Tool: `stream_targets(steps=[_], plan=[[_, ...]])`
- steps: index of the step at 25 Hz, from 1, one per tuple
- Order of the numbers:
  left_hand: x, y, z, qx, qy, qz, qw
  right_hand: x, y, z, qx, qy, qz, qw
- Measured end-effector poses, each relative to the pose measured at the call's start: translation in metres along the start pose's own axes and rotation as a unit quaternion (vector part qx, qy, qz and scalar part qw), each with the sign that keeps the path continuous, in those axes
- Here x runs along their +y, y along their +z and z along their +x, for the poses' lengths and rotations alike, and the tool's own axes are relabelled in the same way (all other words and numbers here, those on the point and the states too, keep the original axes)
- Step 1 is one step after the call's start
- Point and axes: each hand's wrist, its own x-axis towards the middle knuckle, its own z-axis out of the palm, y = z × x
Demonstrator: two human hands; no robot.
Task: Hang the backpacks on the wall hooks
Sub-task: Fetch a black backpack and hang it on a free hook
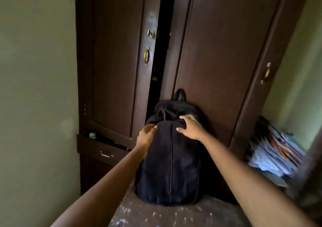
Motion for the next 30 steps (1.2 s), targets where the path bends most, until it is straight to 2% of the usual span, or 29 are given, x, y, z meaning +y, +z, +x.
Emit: stream_targets(steps=[2, 5, 7, 9, 14, 18, 22, 24, 28, 30], plan=[[0.000, 0.019, 0.031, 0.015, -0.006, 0.007, 1.000, 0.013, 0.001, 0.049, 0.015, -0.025, -0.053, 0.998], [-0.006, 0.038, 0.065, 0.038, -0.010, 0.014, 0.999, 0.024, 0.012, 0.097, 0.011, 0.013, -0.099, 0.995], [-0.012, 0.050, 0.082, 0.052, -0.004, 0.015, 0.999, 0.030, 0.021, 0.115, 0.066, 0.032, -0.123, 0.990], [-0.016, 0.058, 0.090, 0.067, -0.006, 0.008, 0.998, 0.035, 0.026, 0.121, 0.098, 0.033, -0.101, 0.989], [-0.020, 0.050, 0.073, 0.098, -0.053, -0.056, 0.992, 0.034, 0.030, 0.093, 0.055, -0.071, -0.012, 0.996], [0.003, 0.023, 0.022, 0.120, -0.106, -0.100, 0.982, 0.006, 0.026, 0.035, 0.057, -0.188, 0.057, 0.979], [0.019, -0.020, -0.052, 0.083, -0.126, -0.095, 0.984, -0.034, 0.015, -0.023, 0.048, -0.263, 0.133, 0.954], [0.018, -0.048, -0.098, 0.090, -0.146, -0.111, 0.979, -0.059, 0.016, -0.057, 0.040, -0.300, 0.148, 0.941], [0.007, -0.103, -0.217, 0.133, -0.191, -0.157, 0.960, -0.121, 0.044, -0.157, -0.001, -0.396, 0.181, 0.900], [0.005, -0.128, -0.271, 0.167, -0.178, -0.186, 0.952, -0.150, 0.063, -0.207, -0.025, -0.433, 0.223, 0.873]])
